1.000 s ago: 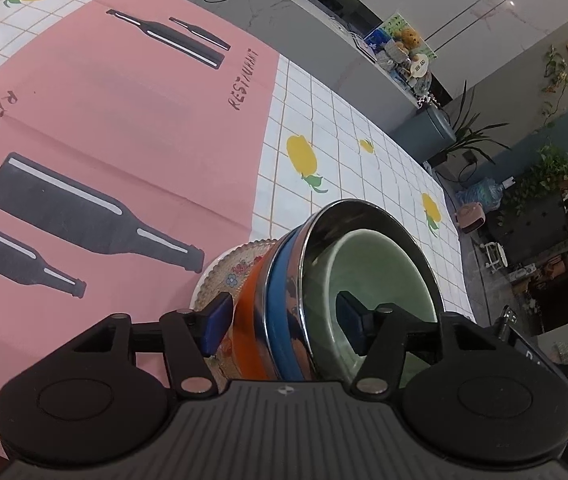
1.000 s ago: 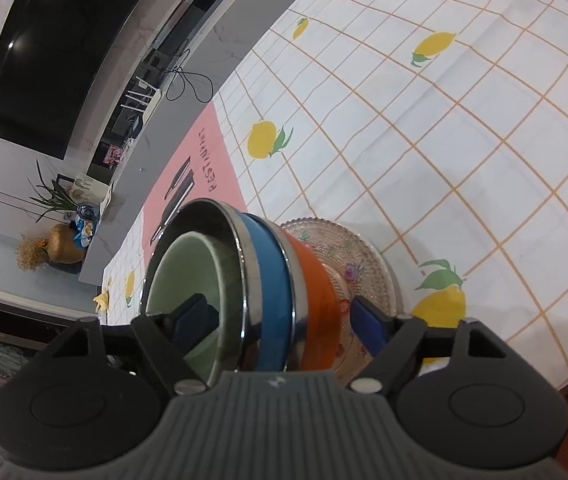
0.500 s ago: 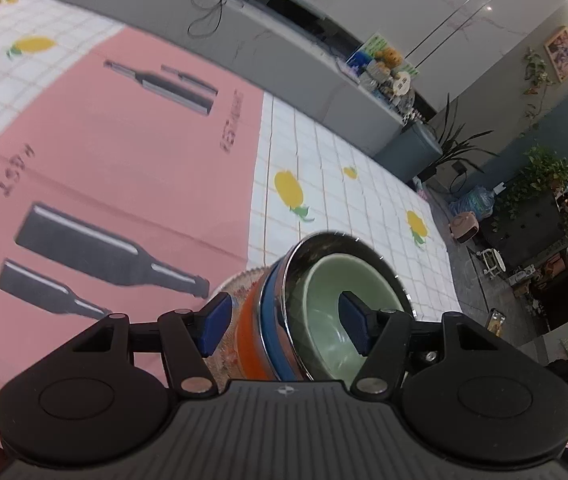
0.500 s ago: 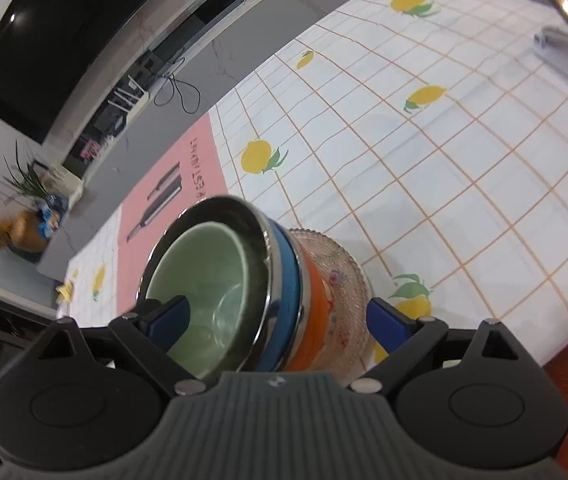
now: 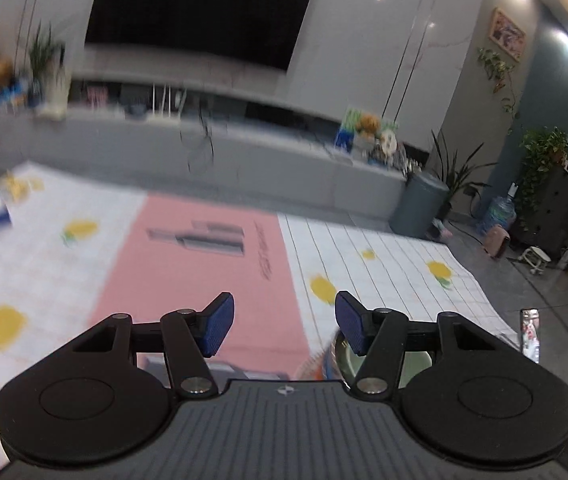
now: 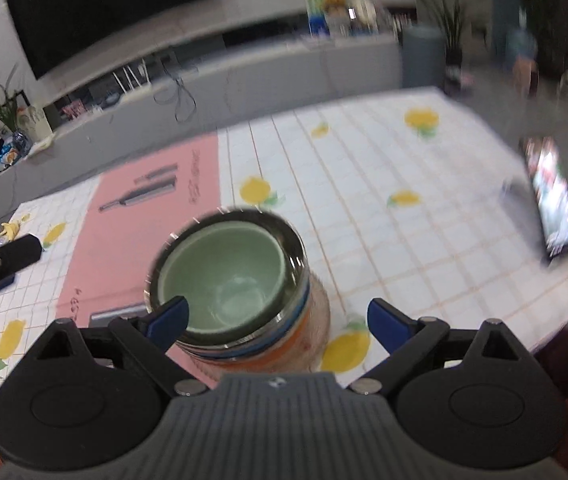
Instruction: Organize plates and bowls
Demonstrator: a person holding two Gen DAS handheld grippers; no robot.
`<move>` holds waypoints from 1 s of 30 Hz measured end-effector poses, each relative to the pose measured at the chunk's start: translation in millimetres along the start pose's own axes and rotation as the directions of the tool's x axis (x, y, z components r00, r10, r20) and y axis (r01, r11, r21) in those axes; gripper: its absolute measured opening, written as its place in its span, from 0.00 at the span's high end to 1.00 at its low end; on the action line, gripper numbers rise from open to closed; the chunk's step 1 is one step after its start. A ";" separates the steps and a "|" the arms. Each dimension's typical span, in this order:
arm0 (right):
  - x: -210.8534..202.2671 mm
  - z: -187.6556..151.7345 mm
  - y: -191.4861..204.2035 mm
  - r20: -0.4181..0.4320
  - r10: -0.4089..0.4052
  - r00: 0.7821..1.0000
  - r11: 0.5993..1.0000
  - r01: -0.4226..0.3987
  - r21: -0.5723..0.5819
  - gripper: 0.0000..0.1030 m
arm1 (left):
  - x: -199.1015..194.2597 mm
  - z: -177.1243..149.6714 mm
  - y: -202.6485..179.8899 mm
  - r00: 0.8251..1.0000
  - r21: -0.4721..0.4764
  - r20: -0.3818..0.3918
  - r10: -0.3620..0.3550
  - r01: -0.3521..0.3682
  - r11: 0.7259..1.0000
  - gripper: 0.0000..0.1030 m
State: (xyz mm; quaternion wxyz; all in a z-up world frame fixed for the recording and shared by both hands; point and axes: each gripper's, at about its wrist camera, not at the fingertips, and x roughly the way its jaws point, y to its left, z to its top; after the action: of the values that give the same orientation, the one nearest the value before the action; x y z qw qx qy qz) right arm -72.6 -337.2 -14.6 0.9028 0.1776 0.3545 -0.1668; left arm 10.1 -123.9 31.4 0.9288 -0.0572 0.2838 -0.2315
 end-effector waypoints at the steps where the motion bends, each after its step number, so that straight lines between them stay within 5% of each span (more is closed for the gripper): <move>1: -7.5 -0.4 3.0 0.031 0.006 1.000 1.000 -0.005 -0.012 0.08 | -8.7 1.3 -0.2 1.000 0.019 0.024 0.004 -0.005 1.000 0.35; 9: -69.0 -15.9 27.7 0.301 0.082 0.950 0.992 -0.048 -0.120 0.03 | -60.7 -4.8 -16.6 0.970 0.178 0.217 0.112 -0.153 0.972 0.35; 14: -92.4 -34.4 35.0 0.350 0.208 0.913 0.975 -0.165 -0.148 0.03 | -76.2 -22.7 -18.9 0.944 0.163 0.293 0.150 -0.204 0.965 0.23; 17: -102.5 -53.2 40.9 0.419 0.212 0.883 0.971 -0.141 -0.192 0.03 | -79.5 -35.0 -17.1 0.936 0.165 0.294 0.195 -0.250 0.954 0.09; 21: -105.1 -78.0 48.0 0.464 0.203 0.862 0.961 -0.086 -0.261 0.03 | -78.6 -50.4 -15.3 0.934 0.190 0.277 0.224 -0.282 0.941 0.09; 25: -96.4 -97.0 49.2 0.443 0.196 0.875 0.957 -0.073 -0.279 0.03 | -67.3 -65.4 -10.7 0.940 0.206 0.226 0.255 -0.302 0.931 0.08; 30: -70.4 -104.2 51.6 0.335 0.137 0.932 0.965 -0.048 -0.259 0.03 | -45.5 -81.8 -8.0 0.953 0.240 0.118 0.280 -0.301 0.923 0.08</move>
State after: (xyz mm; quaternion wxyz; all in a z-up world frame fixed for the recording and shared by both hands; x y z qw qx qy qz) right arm -159.9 -233.6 -26.4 0.9733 0.0482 0.1972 -0.1073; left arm -71.6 -107.8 -12.0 0.9631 0.0963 0.2189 -0.1233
